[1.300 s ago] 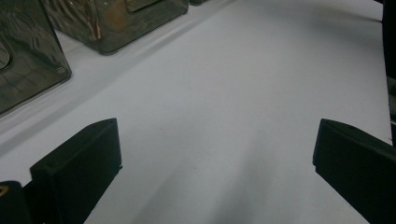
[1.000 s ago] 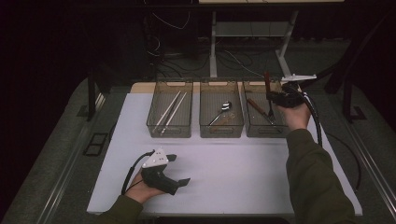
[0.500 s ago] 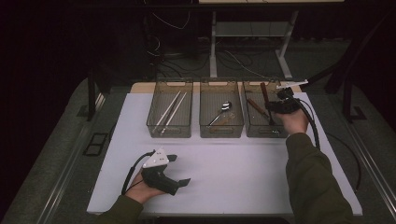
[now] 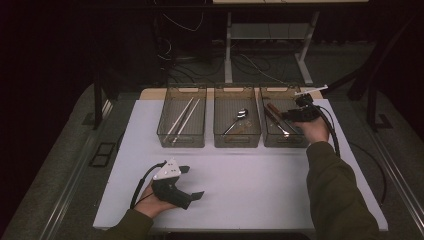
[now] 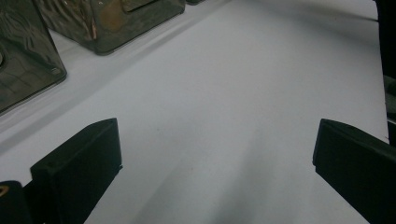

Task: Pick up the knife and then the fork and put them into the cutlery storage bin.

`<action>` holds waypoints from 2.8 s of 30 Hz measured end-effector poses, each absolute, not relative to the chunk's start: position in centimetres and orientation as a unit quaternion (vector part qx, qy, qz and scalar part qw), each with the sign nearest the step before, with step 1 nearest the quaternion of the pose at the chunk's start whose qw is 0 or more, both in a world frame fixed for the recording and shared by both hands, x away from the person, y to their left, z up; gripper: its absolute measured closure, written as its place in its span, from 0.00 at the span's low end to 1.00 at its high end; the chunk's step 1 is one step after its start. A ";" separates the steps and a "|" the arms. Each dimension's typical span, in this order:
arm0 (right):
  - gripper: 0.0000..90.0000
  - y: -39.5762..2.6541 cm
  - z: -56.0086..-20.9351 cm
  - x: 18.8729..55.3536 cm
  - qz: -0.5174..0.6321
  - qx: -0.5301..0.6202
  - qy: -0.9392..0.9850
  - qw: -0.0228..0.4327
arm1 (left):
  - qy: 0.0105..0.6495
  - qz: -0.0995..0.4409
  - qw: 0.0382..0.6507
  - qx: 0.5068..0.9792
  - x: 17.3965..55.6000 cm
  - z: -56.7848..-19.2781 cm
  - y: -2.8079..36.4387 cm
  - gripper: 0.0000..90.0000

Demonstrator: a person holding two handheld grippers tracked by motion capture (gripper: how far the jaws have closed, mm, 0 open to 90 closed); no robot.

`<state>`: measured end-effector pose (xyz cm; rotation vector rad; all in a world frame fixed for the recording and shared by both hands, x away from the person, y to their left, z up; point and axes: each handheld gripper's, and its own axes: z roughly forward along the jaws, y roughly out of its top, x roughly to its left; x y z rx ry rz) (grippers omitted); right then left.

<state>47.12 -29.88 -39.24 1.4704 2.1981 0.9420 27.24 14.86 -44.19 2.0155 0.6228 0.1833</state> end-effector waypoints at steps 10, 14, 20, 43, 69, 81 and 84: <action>0.43 -30.1 -38.6 46.8 0.357 0.511 0.764 0.163 | 0.255 0.074 0.488 0.831 27.3 -44.2 14.9 0.00; 0.35 -30.2 -38.1 46.4 0.382 0.501 0.760 0.158 | 0.254 0.074 0.487 0.833 27.3 -44.2 14.9 0.00; 0.24 -29.9 -37.2 45.6 0.402 0.485 0.757 0.172 | 0.253 0.075 0.488 0.832 27.4 -44.2 15.0 0.00; 0.16 -28.4 -36.8 40.3 0.458 0.425 0.762 0.170 | 0.260 0.074 0.483 0.833 27.8 -44.2 15.8 0.00; 0.16 -28.7 -40.3 32.2 0.492 0.384 0.764 0.163 | 0.260 0.070 0.486 0.831 27.3 -43.9 16.0 0.01; 0.16 -28.6 -42.1 29.1 0.494 0.365 0.775 0.148 | 0.259 0.069 0.488 0.831 27.2 -43.8 15.9 0.01; 0.17 -28.6 -42.6 28.5 0.491 0.367 0.778 0.141 | 0.259 0.069 0.487 0.831 27.3 -43.8 15.9 0.01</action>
